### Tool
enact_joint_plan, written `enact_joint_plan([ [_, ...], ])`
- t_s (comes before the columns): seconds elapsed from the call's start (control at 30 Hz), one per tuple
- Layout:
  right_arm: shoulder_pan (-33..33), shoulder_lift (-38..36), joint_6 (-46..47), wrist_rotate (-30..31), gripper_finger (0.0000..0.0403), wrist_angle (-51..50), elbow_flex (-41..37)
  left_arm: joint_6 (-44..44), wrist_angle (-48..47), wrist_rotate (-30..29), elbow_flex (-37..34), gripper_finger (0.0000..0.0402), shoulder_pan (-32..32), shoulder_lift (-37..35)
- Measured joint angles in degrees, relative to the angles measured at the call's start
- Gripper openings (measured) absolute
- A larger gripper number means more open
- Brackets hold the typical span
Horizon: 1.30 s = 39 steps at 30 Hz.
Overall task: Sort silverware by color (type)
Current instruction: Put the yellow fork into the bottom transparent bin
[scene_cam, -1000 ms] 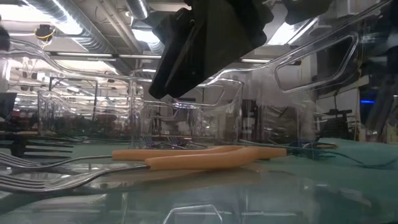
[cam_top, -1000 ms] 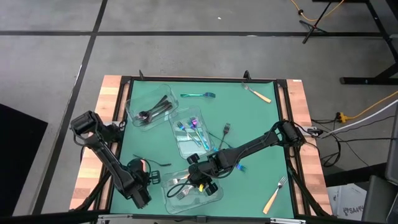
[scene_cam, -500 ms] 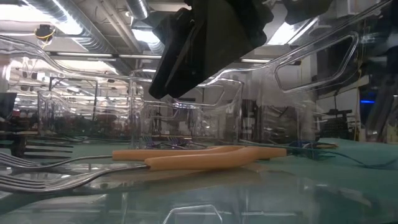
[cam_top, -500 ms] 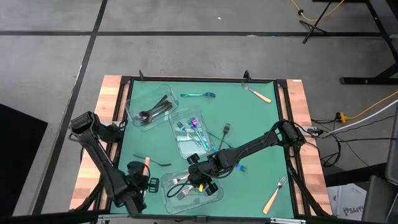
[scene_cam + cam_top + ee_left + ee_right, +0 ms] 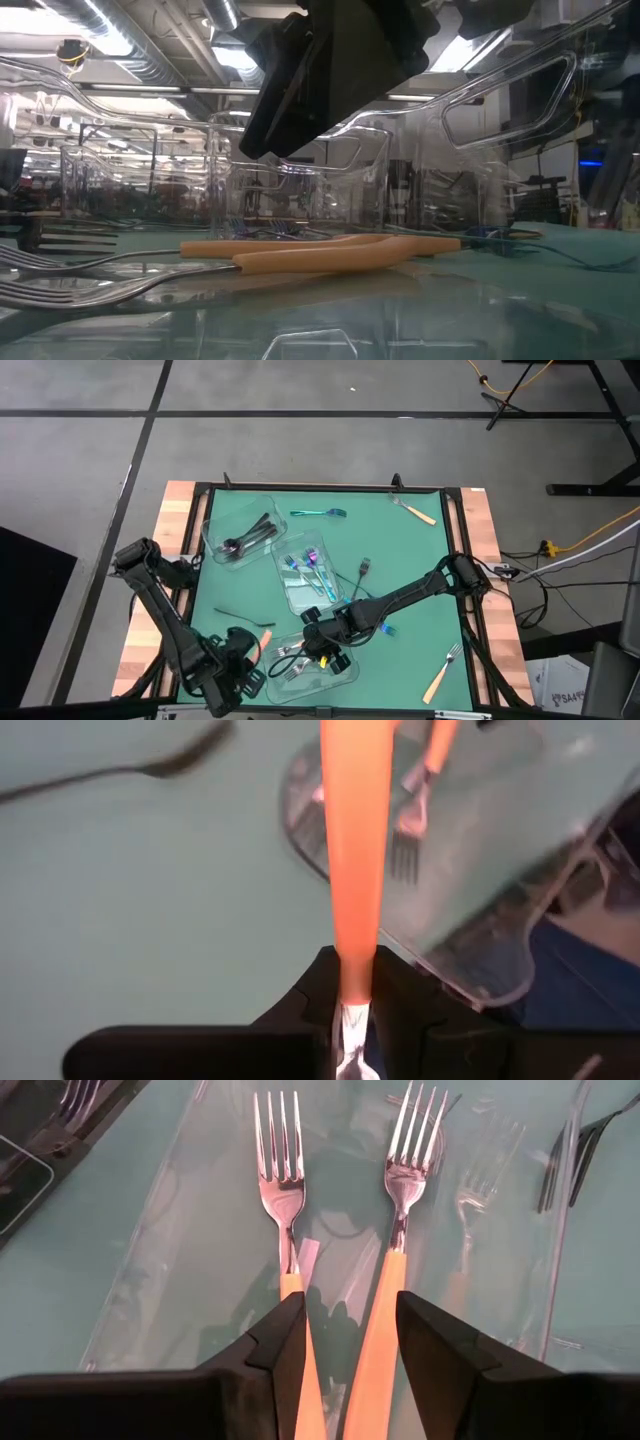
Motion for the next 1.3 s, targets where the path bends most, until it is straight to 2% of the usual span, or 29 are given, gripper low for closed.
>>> enact_joint_plan([
  [0.2, 0.0, 0.0, 0.0, 0.0, 0.0145, 0.0, 0.0, 5.2, 6.7, 9.1, 0.1, 0.0035, 3.4, 0.0],
  [0.47, 0.0, 0.0, 0.0, 0.0, 0.0145, 0.0, 0.0, 10.6, 9.4, 16.2, 0.1, 0.0036, 7.3, 0.0],
  [0.7, 0.0, 0.0, 0.0, 0.0, 0.0145, 0.0, 0.0, 16.1, 14.9, 16.9, 0.1, 0.0036, 10.5, 0.0],
  [1.3, 0.0, 0.0, 0.0, 0.0, 0.0145, 0.1, 0.0, 16.2, 15.6, 20.9, 0.1, 0.0037, 12.8, 0.0],
])
